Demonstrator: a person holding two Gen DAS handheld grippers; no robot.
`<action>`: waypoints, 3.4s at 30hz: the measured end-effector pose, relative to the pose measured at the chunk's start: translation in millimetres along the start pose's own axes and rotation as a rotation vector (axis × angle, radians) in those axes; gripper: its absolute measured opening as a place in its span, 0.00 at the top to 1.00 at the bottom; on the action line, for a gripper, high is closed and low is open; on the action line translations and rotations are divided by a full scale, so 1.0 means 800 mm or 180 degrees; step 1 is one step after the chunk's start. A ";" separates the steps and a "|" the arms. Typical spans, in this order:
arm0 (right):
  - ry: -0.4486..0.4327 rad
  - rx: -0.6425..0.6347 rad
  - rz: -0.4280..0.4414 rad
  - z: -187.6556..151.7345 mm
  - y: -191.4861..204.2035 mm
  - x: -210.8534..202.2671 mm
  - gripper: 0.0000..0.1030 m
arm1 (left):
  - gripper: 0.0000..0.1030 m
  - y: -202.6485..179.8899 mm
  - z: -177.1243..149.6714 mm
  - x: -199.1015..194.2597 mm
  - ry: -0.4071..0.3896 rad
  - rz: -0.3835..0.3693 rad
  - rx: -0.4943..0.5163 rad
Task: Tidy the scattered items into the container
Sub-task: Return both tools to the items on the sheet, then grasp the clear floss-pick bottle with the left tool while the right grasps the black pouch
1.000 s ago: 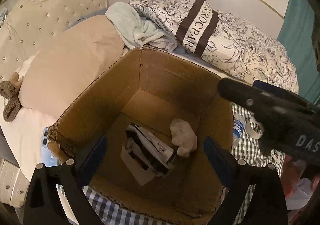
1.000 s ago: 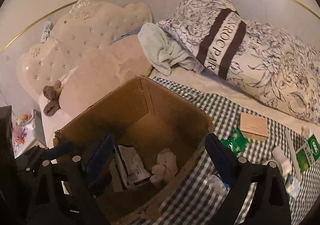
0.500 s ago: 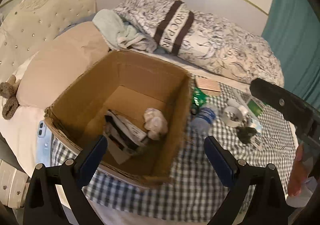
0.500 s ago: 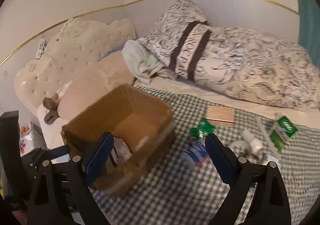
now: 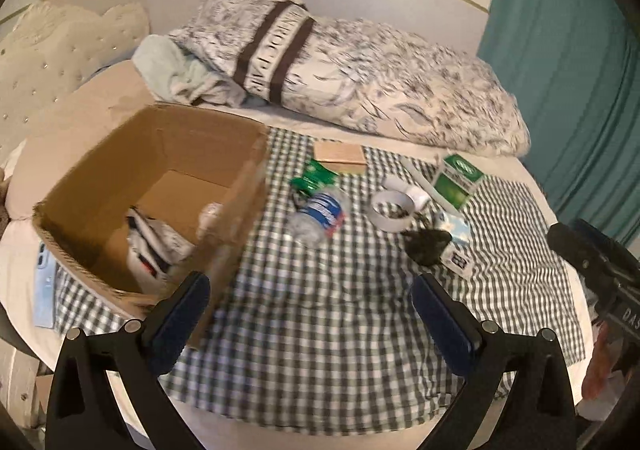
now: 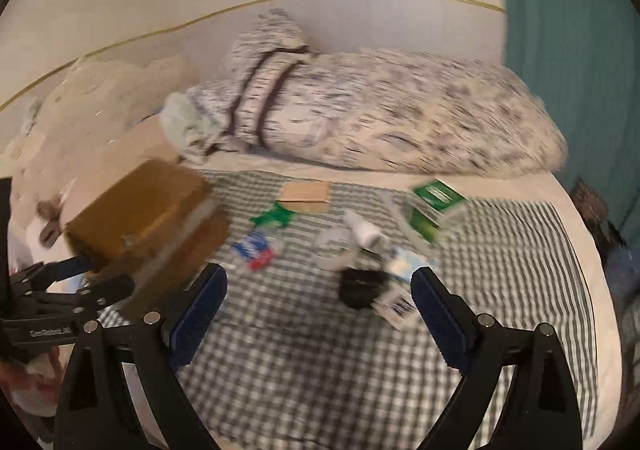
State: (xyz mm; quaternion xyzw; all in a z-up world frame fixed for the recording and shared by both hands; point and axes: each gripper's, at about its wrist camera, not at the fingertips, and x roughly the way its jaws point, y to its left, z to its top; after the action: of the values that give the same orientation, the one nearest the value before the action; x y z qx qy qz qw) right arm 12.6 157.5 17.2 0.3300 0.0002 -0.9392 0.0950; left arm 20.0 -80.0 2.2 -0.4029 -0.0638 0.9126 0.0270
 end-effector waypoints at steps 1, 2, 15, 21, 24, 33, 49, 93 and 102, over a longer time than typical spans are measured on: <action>-0.0011 0.0082 -0.0012 -0.005 -0.014 0.001 0.09 | 0.00 -0.007 -0.002 0.005 0.0000 0.0018 0.0027; -0.0029 0.0172 -0.0008 -0.012 -0.030 0.002 0.09 | 0.00 -0.015 -0.004 0.010 -0.0001 0.0031 0.0053; 0.0002 0.0507 -0.0065 -0.054 -0.133 0.056 0.09 | 0.00 -0.063 -0.018 0.116 0.0291 -0.0132 0.0024; 0.0154 0.0498 0.0086 -0.052 -0.119 0.102 0.09 | 0.00 -0.061 -0.005 0.142 0.0238 -0.0167 0.0068; 0.0208 0.0466 0.0155 -0.053 -0.103 0.121 0.09 | 0.00 -0.054 0.003 0.158 0.0243 -0.0158 0.0044; 0.0455 0.0427 0.0164 -0.053 -0.079 0.188 0.09 | 0.00 -0.036 0.016 0.216 0.0415 -0.0145 0.0078; 0.0858 0.0560 -0.0077 -0.063 -0.081 0.292 0.09 | 0.00 -0.020 0.028 0.294 0.0577 -0.0223 0.0210; 0.0935 0.0451 -0.0053 -0.074 -0.081 0.314 0.24 | 0.00 -0.024 0.033 0.333 0.0963 -0.0516 -0.0182; 0.0914 0.0427 -0.0159 -0.076 -0.077 0.313 0.24 | 0.00 -0.028 0.032 0.347 0.0936 -0.0271 -0.0606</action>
State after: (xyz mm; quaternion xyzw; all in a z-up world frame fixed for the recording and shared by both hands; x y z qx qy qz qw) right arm -152.0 177.5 -189.5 0.4664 -0.0408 -0.8823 0.0482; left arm -185.8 -32.2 -180.5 -0.5297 -0.1622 0.8318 0.0364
